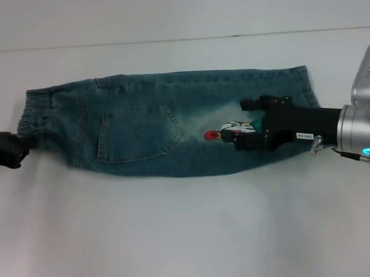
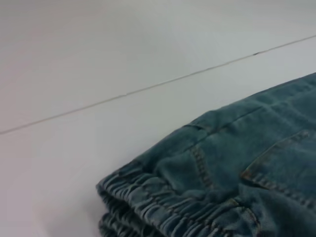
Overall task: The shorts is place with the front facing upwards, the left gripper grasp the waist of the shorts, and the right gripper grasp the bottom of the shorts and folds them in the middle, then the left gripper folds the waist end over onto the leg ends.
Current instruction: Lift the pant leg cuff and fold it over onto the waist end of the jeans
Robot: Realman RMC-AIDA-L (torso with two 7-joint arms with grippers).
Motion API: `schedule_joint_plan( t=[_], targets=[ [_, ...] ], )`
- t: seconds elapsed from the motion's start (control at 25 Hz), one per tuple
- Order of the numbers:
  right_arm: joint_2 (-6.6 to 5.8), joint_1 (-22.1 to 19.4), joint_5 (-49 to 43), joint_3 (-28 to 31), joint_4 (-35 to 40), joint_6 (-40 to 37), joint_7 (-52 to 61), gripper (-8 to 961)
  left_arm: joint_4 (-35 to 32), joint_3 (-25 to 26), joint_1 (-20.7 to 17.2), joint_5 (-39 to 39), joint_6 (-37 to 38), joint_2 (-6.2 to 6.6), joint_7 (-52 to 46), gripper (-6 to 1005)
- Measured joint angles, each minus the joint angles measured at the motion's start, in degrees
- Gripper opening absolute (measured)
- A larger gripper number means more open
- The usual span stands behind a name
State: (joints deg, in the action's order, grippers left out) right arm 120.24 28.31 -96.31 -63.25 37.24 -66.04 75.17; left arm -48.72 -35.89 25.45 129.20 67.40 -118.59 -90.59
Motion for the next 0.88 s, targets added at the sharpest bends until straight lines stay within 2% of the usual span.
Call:
schedule_joint_plan(
  t=[0.24,0.52,0.88],
  targets=[
    [0.07,1.11,7.02,-2.42,-5.53,2.82,-7.45,915,-3.93,-3.66,-0.32,0.05,1.55,-0.02,-4.18,54],
    [0.18,2.81,10.05,-2.8,-9.66,4.23,-11.31,912,-7.24,-3.85,-0.02,0.09,5.82,0.25,-6.82,53],
    [0.55,7.73,15.94,-2.93,-18.89,9.09,-19.17,914,-16.6,-3.89,0.55,0.09,12.83,-0.16,-13.63,53]
  ],
)
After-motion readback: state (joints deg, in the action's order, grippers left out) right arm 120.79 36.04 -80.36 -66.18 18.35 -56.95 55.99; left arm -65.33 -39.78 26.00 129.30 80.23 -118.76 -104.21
